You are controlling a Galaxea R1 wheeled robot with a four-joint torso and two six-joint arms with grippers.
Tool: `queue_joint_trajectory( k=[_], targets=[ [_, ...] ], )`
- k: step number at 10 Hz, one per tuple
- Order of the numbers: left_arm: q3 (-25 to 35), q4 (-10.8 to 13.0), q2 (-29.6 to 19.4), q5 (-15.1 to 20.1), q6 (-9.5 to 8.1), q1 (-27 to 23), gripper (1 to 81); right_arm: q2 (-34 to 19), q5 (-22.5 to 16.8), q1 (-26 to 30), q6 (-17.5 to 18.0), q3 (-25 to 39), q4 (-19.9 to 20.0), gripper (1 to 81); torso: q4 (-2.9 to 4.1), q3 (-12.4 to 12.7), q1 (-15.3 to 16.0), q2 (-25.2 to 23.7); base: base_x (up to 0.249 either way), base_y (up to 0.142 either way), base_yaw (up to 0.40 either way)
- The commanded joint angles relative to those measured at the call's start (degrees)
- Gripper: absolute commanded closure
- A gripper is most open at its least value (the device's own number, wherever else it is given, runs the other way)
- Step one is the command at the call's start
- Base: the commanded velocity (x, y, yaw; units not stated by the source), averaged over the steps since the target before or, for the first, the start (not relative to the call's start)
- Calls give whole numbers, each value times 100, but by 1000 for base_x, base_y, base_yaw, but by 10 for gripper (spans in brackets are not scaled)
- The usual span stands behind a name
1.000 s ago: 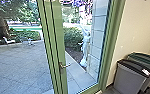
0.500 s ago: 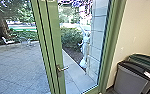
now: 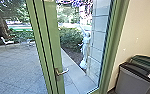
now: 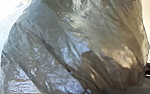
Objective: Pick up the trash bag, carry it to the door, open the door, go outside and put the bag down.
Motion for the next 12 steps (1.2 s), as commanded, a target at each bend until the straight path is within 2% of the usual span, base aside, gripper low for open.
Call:
queue_joint_trajectory(
  k=[1, 12],
  targets=[
    [5, 33, -6, 304, 55, -319, 811, 35, -308, 163, -13, 23, -56, 10, 0, 0, 0, 0, 124, 0, 0],
    [5, 33, -23, 304, 55, -319, 811, 35, -308, 163, -13, 23, -64, 10, 0, 0, 0, 0, 112, 0, 0]
  ],
)
